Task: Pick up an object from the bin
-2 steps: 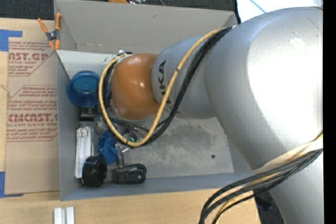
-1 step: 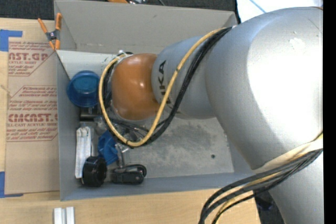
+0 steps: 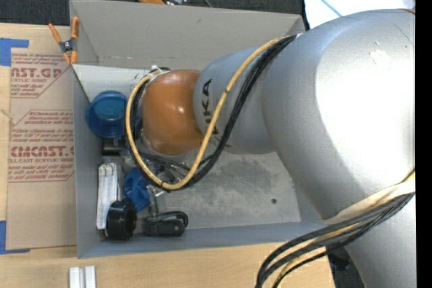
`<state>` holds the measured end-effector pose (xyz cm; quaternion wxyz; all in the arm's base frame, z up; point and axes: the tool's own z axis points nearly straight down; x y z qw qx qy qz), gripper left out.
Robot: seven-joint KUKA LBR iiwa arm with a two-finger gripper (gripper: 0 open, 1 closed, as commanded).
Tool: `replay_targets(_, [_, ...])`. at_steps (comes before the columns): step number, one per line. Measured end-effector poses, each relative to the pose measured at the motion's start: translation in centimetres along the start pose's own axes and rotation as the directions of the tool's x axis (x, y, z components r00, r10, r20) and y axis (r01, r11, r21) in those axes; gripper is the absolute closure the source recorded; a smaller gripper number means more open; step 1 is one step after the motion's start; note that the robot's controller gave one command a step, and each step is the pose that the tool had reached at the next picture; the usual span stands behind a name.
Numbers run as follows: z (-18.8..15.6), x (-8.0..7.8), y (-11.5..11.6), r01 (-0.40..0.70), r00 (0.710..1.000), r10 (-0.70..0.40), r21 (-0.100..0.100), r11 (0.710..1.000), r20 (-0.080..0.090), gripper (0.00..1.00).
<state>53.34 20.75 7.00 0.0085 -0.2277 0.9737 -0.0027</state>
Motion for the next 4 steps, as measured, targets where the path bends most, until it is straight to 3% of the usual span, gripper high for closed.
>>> replay_targets(1, [0.1, -0.7, 0.7, 0.024, 1.000, -0.024, 0.003, 1.000, -0.006, 1.00])
replay_targets(2, [0.1, -0.7, 0.7, 0.024, 1.000, -0.024, 0.003, 1.000, -0.006, 1.00])
replay_targets(3, [0.0, 1.6, 2.3, 0.024, 1.000, -0.024, 0.006, 1.000, -0.005, 1.00])
replay_targets(4, [0.1, -0.5, 1.4, 0.051, 0.999, -0.050, 0.012, 0.999, -0.014, 1.00])
